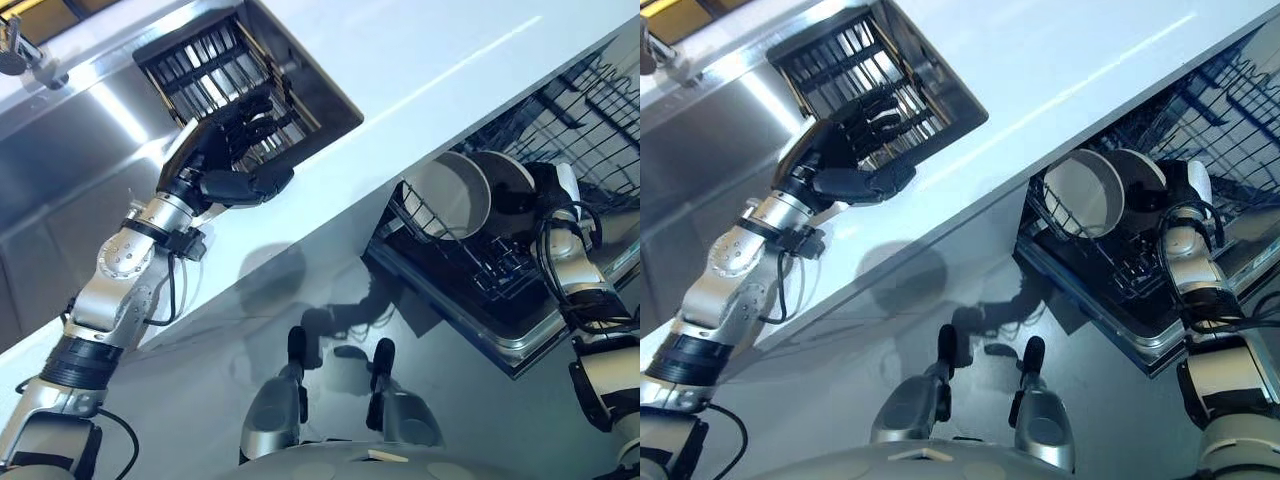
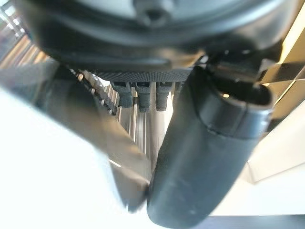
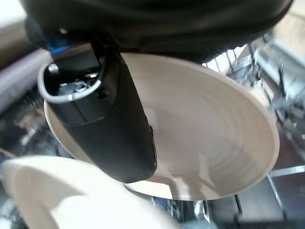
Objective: Pick up plates and place into dishwasher.
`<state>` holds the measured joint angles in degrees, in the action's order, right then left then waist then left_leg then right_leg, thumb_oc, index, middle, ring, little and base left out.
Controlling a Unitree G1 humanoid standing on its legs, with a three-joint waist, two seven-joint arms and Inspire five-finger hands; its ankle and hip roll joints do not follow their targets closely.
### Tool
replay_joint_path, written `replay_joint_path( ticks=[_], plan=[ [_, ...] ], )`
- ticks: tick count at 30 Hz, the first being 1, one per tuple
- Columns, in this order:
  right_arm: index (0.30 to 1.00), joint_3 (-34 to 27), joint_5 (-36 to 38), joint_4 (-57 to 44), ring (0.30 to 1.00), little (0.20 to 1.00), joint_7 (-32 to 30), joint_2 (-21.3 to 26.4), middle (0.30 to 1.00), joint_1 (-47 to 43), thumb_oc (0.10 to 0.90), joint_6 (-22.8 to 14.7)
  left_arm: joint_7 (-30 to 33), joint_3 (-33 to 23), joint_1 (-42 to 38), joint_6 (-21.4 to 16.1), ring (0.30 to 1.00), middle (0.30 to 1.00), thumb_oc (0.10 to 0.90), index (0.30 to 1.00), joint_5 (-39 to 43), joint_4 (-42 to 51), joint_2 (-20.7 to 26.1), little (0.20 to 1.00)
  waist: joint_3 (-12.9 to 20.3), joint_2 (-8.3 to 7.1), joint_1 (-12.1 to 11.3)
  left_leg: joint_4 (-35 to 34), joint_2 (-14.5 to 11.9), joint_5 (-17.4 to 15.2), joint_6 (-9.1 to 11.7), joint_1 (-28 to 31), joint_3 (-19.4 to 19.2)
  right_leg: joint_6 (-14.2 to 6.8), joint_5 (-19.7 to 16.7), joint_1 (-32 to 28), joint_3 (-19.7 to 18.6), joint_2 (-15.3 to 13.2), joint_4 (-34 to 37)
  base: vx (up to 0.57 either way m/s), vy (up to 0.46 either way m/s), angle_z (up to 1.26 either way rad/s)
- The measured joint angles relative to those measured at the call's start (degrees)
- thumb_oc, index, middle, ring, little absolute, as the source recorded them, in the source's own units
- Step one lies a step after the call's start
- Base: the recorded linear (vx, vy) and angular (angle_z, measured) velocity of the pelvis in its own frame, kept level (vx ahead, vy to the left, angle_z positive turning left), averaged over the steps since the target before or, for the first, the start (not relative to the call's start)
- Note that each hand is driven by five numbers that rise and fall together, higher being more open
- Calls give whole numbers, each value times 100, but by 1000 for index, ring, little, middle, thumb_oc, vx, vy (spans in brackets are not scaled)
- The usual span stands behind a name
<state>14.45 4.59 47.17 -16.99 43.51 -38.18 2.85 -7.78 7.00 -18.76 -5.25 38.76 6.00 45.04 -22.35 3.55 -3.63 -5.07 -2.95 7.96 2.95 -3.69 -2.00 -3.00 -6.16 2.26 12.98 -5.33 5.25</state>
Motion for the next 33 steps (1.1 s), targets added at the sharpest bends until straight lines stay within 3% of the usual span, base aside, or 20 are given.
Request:
replay_joint_path(
  ticks=[12, 13, 14, 19, 26, 33],
  plan=[
    [300, -67, 643, 412, 300, 200, 108, 18, 300, -342, 100, -105, 67, 4, -159, 1, 900, 900, 800, 900, 185, 3, 11, 900, -121, 20, -49, -1, 2, 28, 4, -72, 20, -1, 1, 53, 46, -4, 1, -20, 0, 1],
    [399, -69, 673, 447, 399, 315, 133, 18, 399, -368, 215, -101, 65, 4, -160, 1, 900, 900, 800, 900, 185, 3, 11, 900, -121, 20, -49, -1, 3, 28, 3, -72, 19, 0, 1, 52, 46, -4, 1, 0, 0, 0],
    [900, -87, 690, 470, 900, 900, 149, 18, 900, -377, 800, -106, 63, 4, -160, 1, 900, 900, 800, 900, 185, 3, 11, 900, -121, 20, -49, -1, 3, 28, 4, -72, 19, 0, 1, 52, 48, -4, 1, 0, 0, 0],
    [900, -242, 765, 494, 900, 900, 209, 24, 900, -400, 800, -100, 65, 4, -166, 1, 900, 900, 800, 900, 185, 6, 11, 900, -121, 20, -46, -1, 3, 28, 3, -63, 14, 0, 1, 45, 48, -6, 0, 0, 0, 0],
    [900, -240, 602, 809, 900, 900, 198, 40, 900, -209, 800, 306, 60, 4, -166, 1, 900, 900, 800, 900, 186, 8, 11, 900, -123, 18, -40, -1, 3, 28, 2, -13, -78, 1, 0, 1, 38, -9, -1, 13, 23, -1],
    [900, -341, 532, 671, 900, 900, 229, 55, 900, -26, 800, 344, -71, -1, -160, 1, 900, 900, 800, 900, 187, 61, 10, 900, -124, 15, 90, -4, -5, 13, -11, 211, -167, 0, 1, -205, -5, -7, 0, 40, 35, -2]
  ],
)
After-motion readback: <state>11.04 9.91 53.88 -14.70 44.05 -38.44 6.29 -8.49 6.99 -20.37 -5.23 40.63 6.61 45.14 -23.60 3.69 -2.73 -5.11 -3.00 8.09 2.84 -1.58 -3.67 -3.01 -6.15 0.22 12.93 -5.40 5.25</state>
